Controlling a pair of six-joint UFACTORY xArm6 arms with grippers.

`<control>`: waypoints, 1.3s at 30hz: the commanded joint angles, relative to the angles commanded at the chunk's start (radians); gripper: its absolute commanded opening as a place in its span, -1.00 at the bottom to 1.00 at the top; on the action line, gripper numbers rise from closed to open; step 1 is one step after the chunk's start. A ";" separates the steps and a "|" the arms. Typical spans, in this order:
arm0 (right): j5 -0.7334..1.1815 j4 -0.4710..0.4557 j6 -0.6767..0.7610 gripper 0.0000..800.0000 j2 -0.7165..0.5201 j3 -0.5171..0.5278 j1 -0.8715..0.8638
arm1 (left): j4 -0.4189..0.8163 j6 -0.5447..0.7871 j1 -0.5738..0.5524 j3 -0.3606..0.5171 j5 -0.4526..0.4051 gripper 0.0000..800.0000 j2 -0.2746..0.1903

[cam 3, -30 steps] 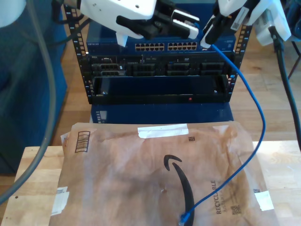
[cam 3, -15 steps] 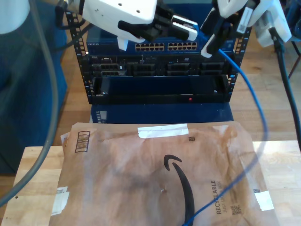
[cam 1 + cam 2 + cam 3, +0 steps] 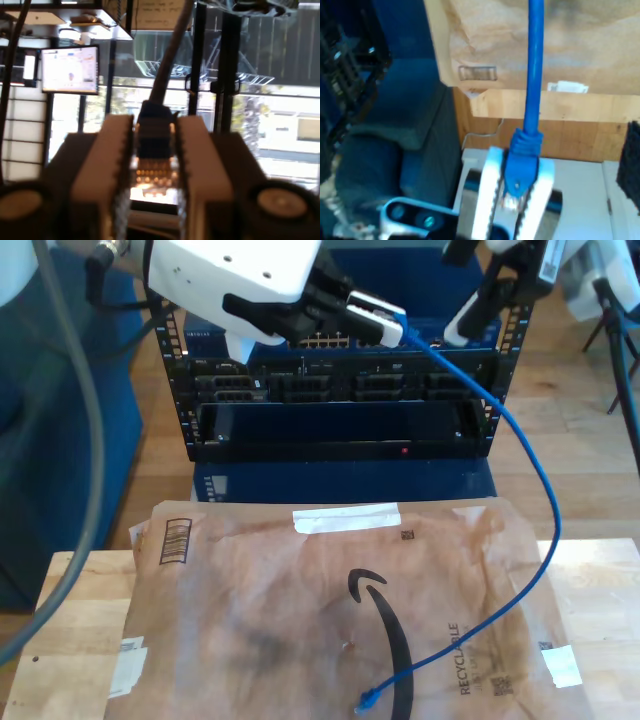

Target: Grab the cable and plug it in

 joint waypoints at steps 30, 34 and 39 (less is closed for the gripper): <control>-0.795 0.028 -0.327 0.73 -0.448 0.634 0.176 | -0.327 -0.282 0.170 -0.005 0.296 -0.99 0.184; -0.816 0.034 -0.330 0.74 -0.485 0.651 0.265 | -0.384 -0.304 0.186 -0.002 0.348 -0.99 0.184; -0.822 0.054 -0.387 0.74 -0.532 0.692 0.273 | -0.430 -0.307 0.183 0.006 0.396 -0.99 0.198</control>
